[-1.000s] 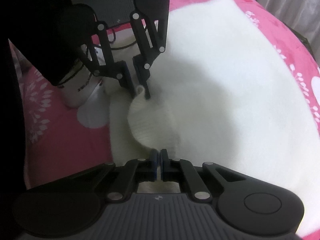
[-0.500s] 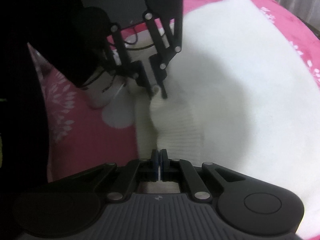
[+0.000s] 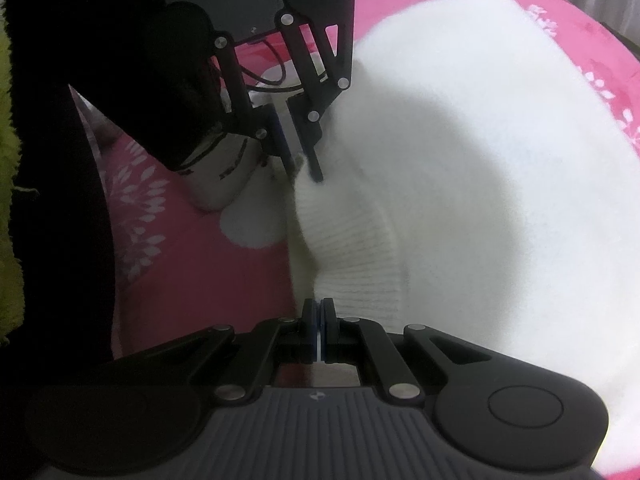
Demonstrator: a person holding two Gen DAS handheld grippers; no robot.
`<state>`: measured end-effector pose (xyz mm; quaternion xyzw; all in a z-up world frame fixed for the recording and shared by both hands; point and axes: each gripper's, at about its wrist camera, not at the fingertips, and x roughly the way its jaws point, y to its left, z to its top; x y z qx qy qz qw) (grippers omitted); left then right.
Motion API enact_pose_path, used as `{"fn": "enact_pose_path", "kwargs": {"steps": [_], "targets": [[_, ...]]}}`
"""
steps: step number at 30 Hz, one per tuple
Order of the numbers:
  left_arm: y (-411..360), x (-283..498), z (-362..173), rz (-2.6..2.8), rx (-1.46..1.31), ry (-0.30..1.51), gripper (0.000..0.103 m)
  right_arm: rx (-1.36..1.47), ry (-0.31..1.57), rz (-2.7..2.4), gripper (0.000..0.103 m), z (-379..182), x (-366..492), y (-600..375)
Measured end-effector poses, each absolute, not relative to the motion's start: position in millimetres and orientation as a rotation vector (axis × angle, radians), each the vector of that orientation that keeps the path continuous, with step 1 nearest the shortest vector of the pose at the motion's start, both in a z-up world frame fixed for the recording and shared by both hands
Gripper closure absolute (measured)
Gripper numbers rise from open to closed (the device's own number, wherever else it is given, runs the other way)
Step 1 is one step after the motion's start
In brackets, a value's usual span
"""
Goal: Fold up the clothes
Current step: 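Pinch the folded sweater edge with the left gripper while the right gripper pinches beside it, then open both grippers and lift them away from the sweater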
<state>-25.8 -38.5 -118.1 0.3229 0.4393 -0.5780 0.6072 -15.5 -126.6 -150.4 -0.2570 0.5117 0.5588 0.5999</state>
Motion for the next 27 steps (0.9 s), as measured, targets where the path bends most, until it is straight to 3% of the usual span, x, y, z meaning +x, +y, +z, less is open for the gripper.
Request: {"fn": "enact_pose_path", "kwargs": {"steps": [11, 17, 21, 22, 27], "targets": [[-37.6, -18.9, -119.4, -1.355, 0.759, 1.056, 0.101, -0.557, 1.257, 1.323, 0.101, -161.3, -6.3, -129.9], [-28.5, -14.0, -132.8, -1.327, 0.731, 1.126, 0.1, -0.413, 1.403, 1.286, 0.101, -191.4, 13.4, -135.4], [-27.5, -8.2, -121.3, -1.261, 0.704, 1.16, 0.091, -0.366, 1.443, 1.272, 0.101, -187.7, 21.2, -137.8], [-25.8, -6.4, -115.0, -1.238, 0.695, 1.164, 0.081, -0.354, 1.441, 1.273, 0.097, -181.8, 23.4, -139.6], [5.0, 20.2, -61.5, -1.055, 0.545, 1.123, 0.062, -0.209, 1.242, 1.208, 0.078, -121.1, 56.6, -170.7]]}}
